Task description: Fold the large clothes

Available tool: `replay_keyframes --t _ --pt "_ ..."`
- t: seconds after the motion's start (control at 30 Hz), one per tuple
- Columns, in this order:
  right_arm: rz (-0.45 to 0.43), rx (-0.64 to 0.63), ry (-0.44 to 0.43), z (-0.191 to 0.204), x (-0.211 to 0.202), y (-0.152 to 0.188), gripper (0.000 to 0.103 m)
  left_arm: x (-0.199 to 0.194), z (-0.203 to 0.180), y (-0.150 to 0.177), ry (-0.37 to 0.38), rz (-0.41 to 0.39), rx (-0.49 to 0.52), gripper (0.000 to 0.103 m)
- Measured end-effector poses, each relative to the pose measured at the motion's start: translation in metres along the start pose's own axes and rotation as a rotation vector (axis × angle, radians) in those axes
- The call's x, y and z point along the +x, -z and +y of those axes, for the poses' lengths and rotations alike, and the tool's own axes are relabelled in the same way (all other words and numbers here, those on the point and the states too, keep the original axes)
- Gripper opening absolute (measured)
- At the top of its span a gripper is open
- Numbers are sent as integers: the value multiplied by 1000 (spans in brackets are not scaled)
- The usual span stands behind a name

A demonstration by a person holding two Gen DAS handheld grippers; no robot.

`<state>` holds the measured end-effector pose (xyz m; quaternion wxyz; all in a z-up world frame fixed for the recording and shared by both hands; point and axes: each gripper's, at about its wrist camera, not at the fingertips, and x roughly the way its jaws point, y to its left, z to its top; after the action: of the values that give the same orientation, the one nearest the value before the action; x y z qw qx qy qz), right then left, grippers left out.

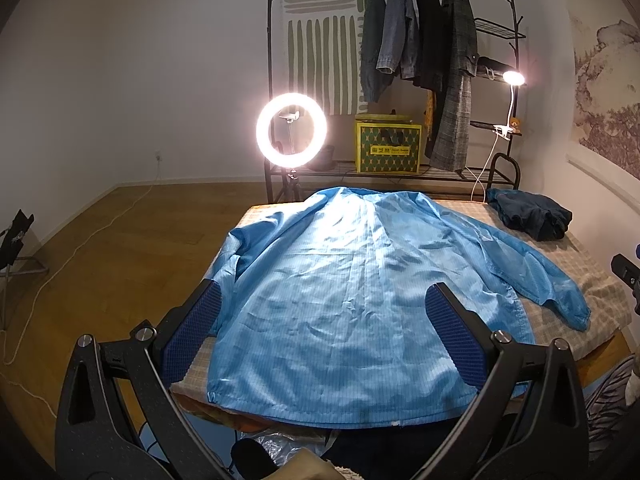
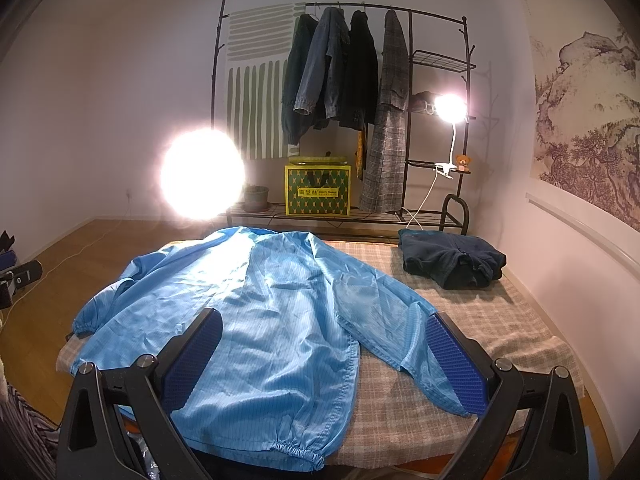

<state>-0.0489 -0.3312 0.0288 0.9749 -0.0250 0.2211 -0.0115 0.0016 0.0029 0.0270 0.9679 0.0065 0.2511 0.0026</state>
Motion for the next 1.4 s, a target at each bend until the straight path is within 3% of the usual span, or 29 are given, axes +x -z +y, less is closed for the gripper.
replay_keyframes --t 0.37,0.83,1.13,1.3,1.4 --pt "6 -1 0 -1 3 1 103 4 1 -1 -3 6 2 103" --pt "17 -30 -32 18 34 -3 103 39 23 5 -56 48 -21 103" --pt "-41 -105 -102 62 78 -28 103 74 59 5 -114 91 -43 103" --pt "-90 -139 -143 87 108 -35 103 88 98 4 -5 60 -160 102" --pt "-110 -116 -238 96 128 -39 103 101 119 1 -70 57 -179 100"
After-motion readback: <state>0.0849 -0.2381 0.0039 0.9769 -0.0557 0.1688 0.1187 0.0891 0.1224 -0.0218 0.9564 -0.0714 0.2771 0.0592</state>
